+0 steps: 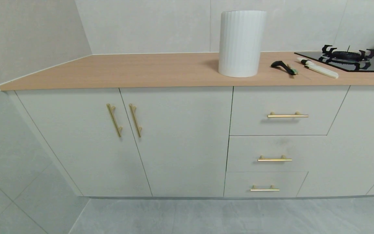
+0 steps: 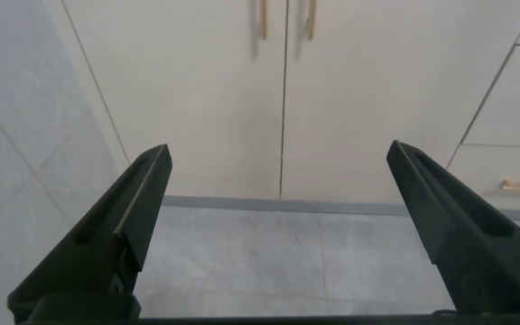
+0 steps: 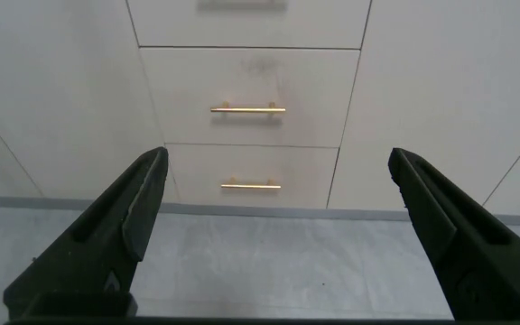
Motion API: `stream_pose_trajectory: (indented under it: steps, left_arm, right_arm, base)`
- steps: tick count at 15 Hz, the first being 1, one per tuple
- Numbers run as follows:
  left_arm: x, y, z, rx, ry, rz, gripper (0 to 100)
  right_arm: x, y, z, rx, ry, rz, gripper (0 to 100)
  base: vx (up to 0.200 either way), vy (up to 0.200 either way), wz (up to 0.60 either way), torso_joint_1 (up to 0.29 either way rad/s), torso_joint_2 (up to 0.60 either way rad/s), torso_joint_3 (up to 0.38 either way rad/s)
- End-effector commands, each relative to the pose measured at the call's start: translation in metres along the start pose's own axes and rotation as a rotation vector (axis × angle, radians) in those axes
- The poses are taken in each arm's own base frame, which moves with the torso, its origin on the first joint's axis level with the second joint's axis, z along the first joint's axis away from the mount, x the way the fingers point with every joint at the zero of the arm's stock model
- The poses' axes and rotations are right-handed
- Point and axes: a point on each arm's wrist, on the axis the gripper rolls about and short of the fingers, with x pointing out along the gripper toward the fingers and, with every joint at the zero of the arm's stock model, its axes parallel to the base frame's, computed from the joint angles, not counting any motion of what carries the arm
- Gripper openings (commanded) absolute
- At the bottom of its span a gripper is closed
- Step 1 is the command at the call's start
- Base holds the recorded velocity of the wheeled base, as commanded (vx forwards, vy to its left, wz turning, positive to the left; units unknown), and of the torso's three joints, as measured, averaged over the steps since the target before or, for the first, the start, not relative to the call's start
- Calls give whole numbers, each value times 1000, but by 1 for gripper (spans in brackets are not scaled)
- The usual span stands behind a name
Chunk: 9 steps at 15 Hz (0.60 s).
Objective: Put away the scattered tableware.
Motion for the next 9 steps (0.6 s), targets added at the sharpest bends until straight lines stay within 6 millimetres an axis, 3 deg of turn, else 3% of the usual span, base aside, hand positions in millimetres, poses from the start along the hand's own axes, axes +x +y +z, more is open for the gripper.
stream_pose_trajectory:
  steps: [1,5,9]
  left_arm:
    - [0,0,0,2,1,0,100]
    - [0,0,0,1,1,0,100]
    - [0,0,0,-2,1,2,100]
  right_arm:
    - [0,0,0,0,2,1,100]
    - [0,0,0,0,2,1,100]
    - [0,0,0,0,2,1,100]
  base:
    - [200,0,0,2,2,2]
    - [200,0,0,0,2,5]
    - [0,0,0,0,0,0]
